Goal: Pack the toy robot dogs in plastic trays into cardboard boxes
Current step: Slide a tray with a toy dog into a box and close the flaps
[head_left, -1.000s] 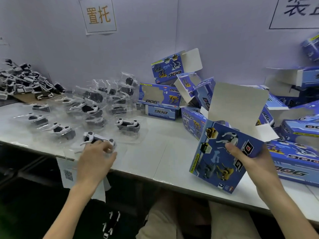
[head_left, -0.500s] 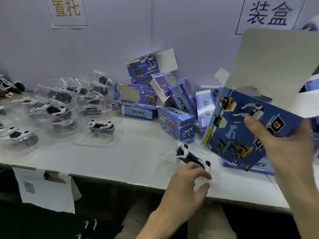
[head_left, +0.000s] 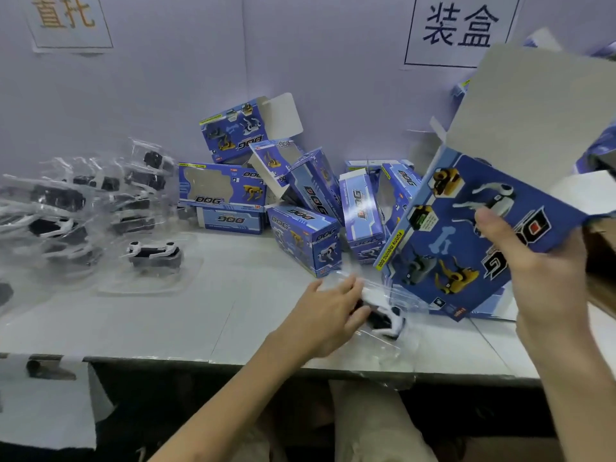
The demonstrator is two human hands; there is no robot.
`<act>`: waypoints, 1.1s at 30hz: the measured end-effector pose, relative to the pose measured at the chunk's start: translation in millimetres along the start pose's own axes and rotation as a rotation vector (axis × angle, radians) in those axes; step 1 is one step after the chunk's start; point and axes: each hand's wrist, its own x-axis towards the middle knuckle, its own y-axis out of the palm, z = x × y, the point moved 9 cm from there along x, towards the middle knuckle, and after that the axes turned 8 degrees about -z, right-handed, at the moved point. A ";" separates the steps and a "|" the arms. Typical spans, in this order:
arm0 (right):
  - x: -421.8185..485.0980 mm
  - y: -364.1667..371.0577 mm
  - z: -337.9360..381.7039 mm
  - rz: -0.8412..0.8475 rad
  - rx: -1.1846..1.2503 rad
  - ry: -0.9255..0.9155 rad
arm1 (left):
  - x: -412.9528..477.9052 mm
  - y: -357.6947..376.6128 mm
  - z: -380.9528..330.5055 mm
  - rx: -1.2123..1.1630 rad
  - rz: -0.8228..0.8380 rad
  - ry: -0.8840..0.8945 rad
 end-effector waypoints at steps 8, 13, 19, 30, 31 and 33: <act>-4.9 11.2 -0.1 0.119 -0.029 0.012 | -0.4 -7.7 22.1 -0.514 0.043 -0.252; -26.2 44.5 -6.0 0.356 -0.094 0.093 | -9.3 -95.4 31.7 -1.124 -0.245 -0.293; -66.8 70.7 -18.8 0.550 -0.172 0.025 | -49.4 -127.8 59.4 -0.987 -0.497 -0.343; -90.5 14.7 -136.3 0.672 -0.730 0.061 | -122.5 -89.0 154.1 -0.431 -0.931 -0.604; -90.5 16.1 -135.7 0.651 -0.712 0.044 | -121.9 -79.7 152.7 -0.442 -0.919 -0.575; -89.1 18.0 -131.0 0.618 -0.669 0.036 | -119.3 -66.0 150.9 -0.432 -0.911 -0.530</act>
